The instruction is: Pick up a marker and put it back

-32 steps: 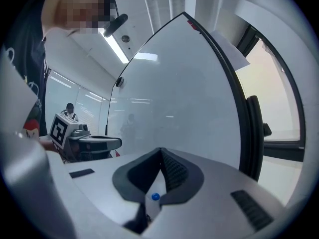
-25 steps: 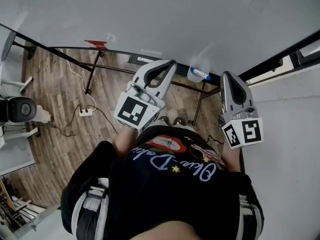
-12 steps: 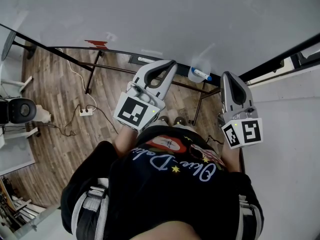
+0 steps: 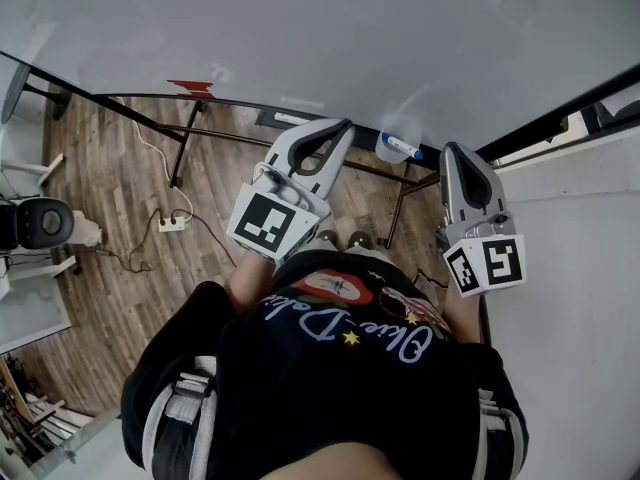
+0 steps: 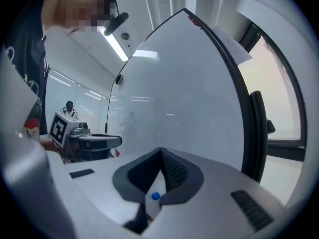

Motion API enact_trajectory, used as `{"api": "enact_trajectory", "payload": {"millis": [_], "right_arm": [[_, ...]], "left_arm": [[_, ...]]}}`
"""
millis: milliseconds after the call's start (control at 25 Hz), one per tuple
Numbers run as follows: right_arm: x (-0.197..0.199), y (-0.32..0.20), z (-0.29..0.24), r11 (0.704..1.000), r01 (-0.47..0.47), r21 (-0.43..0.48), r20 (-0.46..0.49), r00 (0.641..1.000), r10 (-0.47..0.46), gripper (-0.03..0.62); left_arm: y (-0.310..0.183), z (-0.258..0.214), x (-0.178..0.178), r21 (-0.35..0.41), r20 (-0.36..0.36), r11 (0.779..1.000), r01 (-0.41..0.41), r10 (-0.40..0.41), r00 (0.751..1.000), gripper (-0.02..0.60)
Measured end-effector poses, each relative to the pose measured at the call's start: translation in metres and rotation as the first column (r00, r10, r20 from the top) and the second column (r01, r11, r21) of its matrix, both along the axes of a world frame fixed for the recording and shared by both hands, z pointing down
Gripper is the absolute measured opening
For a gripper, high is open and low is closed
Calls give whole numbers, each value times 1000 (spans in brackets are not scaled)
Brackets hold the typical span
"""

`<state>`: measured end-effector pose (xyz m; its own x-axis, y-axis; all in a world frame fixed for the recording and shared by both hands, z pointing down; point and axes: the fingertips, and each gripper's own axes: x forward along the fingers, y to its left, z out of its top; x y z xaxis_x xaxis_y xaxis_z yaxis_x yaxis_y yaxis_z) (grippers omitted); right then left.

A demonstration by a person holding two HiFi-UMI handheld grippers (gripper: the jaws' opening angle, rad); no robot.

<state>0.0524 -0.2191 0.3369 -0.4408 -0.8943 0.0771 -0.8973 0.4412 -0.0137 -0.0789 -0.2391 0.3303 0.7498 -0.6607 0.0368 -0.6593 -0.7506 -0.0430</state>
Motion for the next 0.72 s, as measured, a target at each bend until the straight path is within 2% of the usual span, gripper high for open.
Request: {"api": "enact_trajectory", "payload": {"millis": [720], "right_arm": [[-3, 3, 0, 1000, 7, 2, -1, 1000, -7, 0]], "left_arm": [[3, -1, -2, 4, 0, 1000, 5, -5, 1000, 3]]}}
